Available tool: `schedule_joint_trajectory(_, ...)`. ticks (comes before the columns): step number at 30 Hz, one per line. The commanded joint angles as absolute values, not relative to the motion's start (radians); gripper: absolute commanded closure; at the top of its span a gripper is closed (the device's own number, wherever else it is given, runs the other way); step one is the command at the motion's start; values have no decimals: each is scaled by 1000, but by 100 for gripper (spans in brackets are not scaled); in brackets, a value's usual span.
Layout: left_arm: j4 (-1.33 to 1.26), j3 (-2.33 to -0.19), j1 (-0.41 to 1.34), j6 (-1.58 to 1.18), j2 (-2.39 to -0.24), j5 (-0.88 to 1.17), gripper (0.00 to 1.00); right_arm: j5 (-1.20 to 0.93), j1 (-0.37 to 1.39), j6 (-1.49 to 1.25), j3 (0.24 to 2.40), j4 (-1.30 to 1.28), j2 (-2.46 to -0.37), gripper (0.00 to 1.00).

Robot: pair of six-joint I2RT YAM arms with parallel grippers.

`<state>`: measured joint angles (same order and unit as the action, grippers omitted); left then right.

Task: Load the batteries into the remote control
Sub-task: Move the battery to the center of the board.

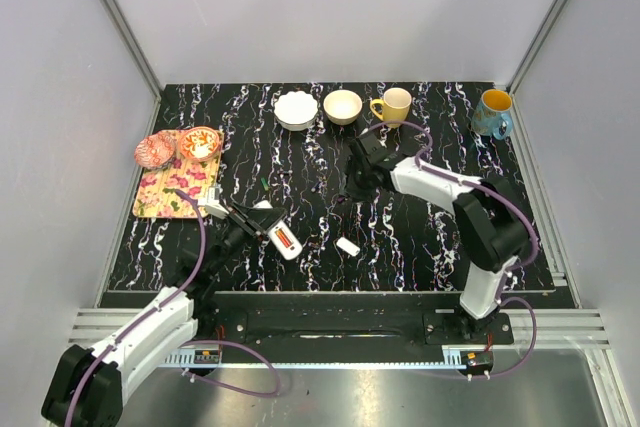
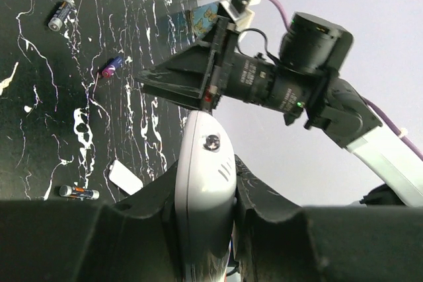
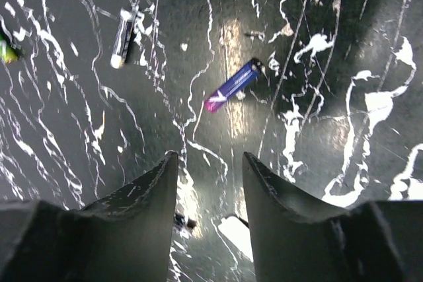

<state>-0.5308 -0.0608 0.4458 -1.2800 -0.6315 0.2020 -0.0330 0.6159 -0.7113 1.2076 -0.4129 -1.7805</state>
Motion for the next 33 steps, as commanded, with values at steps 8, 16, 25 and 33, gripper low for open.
schedule_joint_trajectory(8, -643, -74, 442, -1310, -638, 244, 100, 58, 614, -891, 1353, -465, -1951, 60)
schedule_joint_trajectory(16, -644, -60, 443, -1318, -629, 232, 100, 49, 612, -917, 1399, -482, -2029, 59)
schedule_joint_trajectory(25, -632, -60, 443, -1324, -632, 227, 100, 43, 597, -884, 1410, -508, -2068, 72)
schedule_joint_trajectory(33, -646, -71, 445, -1327, -660, 225, 100, 69, 568, -741, 1391, -604, -2043, 100)
